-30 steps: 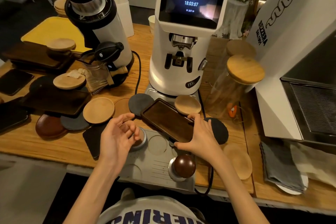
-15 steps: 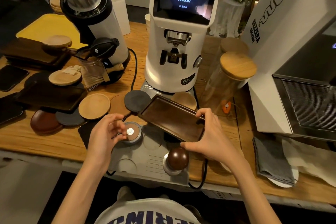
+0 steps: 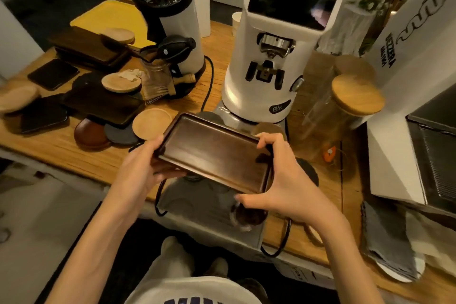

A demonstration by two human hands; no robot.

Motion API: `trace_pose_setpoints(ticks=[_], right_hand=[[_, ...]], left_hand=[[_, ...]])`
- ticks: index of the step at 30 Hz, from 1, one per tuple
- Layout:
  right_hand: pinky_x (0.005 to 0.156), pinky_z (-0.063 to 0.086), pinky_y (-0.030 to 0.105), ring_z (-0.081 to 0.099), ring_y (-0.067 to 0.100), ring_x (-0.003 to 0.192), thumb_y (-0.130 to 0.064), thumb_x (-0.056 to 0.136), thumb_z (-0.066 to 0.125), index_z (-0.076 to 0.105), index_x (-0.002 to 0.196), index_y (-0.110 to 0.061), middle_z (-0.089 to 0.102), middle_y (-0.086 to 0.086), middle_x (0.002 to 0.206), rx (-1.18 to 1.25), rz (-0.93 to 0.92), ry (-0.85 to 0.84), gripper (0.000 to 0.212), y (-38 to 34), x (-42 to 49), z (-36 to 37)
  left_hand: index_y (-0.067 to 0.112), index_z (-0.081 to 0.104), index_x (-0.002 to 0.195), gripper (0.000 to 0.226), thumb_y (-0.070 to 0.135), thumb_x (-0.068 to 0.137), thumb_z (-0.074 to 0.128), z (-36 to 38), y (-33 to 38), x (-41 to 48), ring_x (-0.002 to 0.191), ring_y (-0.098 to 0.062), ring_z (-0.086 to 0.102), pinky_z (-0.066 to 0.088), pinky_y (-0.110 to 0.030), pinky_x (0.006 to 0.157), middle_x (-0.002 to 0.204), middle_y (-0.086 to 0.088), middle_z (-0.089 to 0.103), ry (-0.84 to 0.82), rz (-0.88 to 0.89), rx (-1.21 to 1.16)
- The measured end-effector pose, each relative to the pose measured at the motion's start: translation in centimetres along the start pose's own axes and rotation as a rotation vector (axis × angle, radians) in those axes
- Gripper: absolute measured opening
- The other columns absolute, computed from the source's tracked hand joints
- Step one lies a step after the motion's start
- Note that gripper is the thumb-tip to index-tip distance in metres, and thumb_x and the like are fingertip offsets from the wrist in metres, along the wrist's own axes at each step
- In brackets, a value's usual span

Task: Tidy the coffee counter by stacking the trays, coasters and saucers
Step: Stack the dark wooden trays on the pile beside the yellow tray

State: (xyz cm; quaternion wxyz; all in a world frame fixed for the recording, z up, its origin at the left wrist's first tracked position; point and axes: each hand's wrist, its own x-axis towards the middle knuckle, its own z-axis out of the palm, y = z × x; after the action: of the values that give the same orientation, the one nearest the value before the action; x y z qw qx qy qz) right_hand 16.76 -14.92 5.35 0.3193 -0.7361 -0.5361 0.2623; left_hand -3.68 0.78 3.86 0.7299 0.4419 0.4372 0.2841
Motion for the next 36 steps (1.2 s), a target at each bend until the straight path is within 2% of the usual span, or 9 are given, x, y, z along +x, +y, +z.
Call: trace_pose_setpoints(ticks=[5,8,11,14,17,19,23,27,36], right_hand=[[0.097,0.042,0.024,0.038,0.005,0.118,-0.033,0.063,0.090,0.036,0.119,-0.031,0.038,-0.008,0.127,0.055,-0.068,-0.085,0.078,-1.9,1.6,2.6],[0.109,0.037,0.027,0.029,0.001,0.135,-0.047,0.065,0.086,0.035,0.117,-0.045,0.030,-0.024,0.139,0.099,-0.058,-0.124,0.073,-2.9,2.7,4.0],[0.113,0.025,0.023,0.017,-0.004,0.144,-0.067,0.061,0.076,0.037,0.117,-0.056,0.017,-0.043,0.140,0.140,-0.040,-0.091,0.069,-4.2,4.0,5.9],[0.102,0.026,0.008,0.027,-0.013,0.136,-0.071,0.068,0.069,0.036,0.122,-0.062,0.030,-0.039,0.143,0.244,0.035,0.018,0.063,-6.2,6.1,8.8],[0.088,0.034,-0.004,0.033,-0.026,0.123,-0.064,0.078,0.065,0.033,0.138,-0.051,0.037,-0.040,0.136,0.376,0.114,0.142,0.069,-8.2,8.8,12.6],[0.089,0.038,-0.001,0.037,-0.022,0.125,-0.056,0.080,0.064,0.034,0.144,-0.042,0.041,-0.030,0.140,0.478,0.161,0.186,0.072,-9.6,10.6,15.1],[0.086,0.044,0.003,0.049,-0.018,0.118,-0.032,0.093,0.064,0.042,0.142,-0.035,0.049,-0.040,0.127,0.533,0.231,0.247,0.054,-13.4,15.1,21.5],[0.078,0.045,0.003,0.056,-0.021,0.104,-0.020,0.096,0.060,0.046,0.142,-0.026,0.051,-0.026,0.126,0.589,0.308,0.308,0.048,-16.1,18.2,25.8],[0.082,0.049,0.009,0.061,-0.012,0.103,-0.010,0.096,0.059,0.052,0.140,-0.019,0.061,-0.011,0.129,0.587,0.409,0.399,0.045,-19.6,20.7,29.5]], left_hand=[[0.008,0.069,0.104,0.028,0.028,0.098,0.050,-3.3,-0.5,-0.3,0.078,-0.016,0.071,0.059,-0.034,0.069,0.087,-0.006,0.074,0.135,0.014,-0.002],[0.010,0.072,0.100,0.026,0.026,0.098,0.052,-5.5,-0.3,0.4,0.090,-0.020,0.072,0.058,-0.031,0.066,0.093,-0.007,0.076,0.197,0.016,-0.043],[0.012,0.075,0.095,0.026,0.026,0.098,0.053,-7.7,0.0,1.1,0.094,-0.020,0.071,0.058,-0.027,0.063,0.099,-0.009,0.076,0.221,0.023,-0.097],[0.013,0.073,0.098,0.025,0.025,0.098,0.051,-10.7,0.9,2.4,0.095,-0.019,0.071,0.059,-0.029,0.066,0.101,-0.009,0.076,0.241,0.022,-0.174],[0.013,0.068,0.104,0.023,0.026,0.098,0.050,-14.7,2.4,4.2,0.095,-0.018,0.072,0.059,-0.030,0.067,0.100,-0.008,0.076,0.240,0.005,-0.246],[0.013,0.068,0.105,0.024,0.027,0.098,0.050,-17.4,3.4,5.5,0.096,-0.018,0.071,0.059,-0.030,0.067,0.100,-0.006,0.076,0.232,0.008,-0.248],[0.014,0.067,0.103,0.023,0.025,0.100,0.047,-24.7,6.6,8.7,0.093,-0.015,0.072,0.059,-0.029,0.064,0.096,-0.002,0.077,0.226,0.003,-0.226],[0.014,0.067,0.105,0.024,0.022,0.101,0.045,-29.1,8.3,10.7,0.094,-0.015,0.071,0.059,-0.028,0.065,0.095,-0.002,0.077,0.207,0.012,-0.189],[0.021,0.066,0.112,0.022,0.027,0.098,0.050,-33.9,10.1,13.1,0.099,-0.017,0.070,0.059,-0.029,0.070,0.104,-0.003,0.075,0.117,-0.027,-0.159]])
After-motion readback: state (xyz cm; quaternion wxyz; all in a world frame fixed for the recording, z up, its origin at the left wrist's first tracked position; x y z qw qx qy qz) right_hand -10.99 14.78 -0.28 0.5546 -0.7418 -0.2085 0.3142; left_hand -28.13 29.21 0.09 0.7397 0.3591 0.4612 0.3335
